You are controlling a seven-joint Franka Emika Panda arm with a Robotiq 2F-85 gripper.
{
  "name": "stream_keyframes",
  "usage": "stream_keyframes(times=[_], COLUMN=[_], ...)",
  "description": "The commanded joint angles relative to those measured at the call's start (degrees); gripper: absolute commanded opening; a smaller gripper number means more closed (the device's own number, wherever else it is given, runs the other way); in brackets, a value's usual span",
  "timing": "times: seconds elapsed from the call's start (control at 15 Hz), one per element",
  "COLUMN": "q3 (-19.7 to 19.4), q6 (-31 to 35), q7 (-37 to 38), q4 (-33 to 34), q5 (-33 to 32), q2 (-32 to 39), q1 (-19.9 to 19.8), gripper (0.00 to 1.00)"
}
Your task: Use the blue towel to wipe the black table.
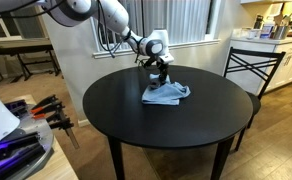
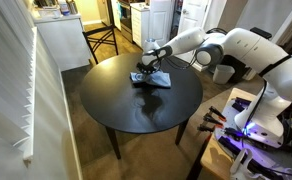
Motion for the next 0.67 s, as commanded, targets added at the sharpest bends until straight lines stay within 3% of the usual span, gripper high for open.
stream_keyframes(times=[0.0, 0.27, 0.47, 0.6], q3=[-2.0, -4.8, -0.8, -0.2], q6=[3.3, 4.4, -1.1, -1.2], q7=[5.4, 11.1, 2.6, -1.7], q4=[-0.1, -2.9, -6.1, -9.0], q5=[1.9, 1.0, 0.7, -0.3], q2=[0.6, -0.3, -3.1, -4.9], q1=[-3.9, -6.4, -8.6, -7.6], gripper=[0.08, 0.08, 0.08, 0.08])
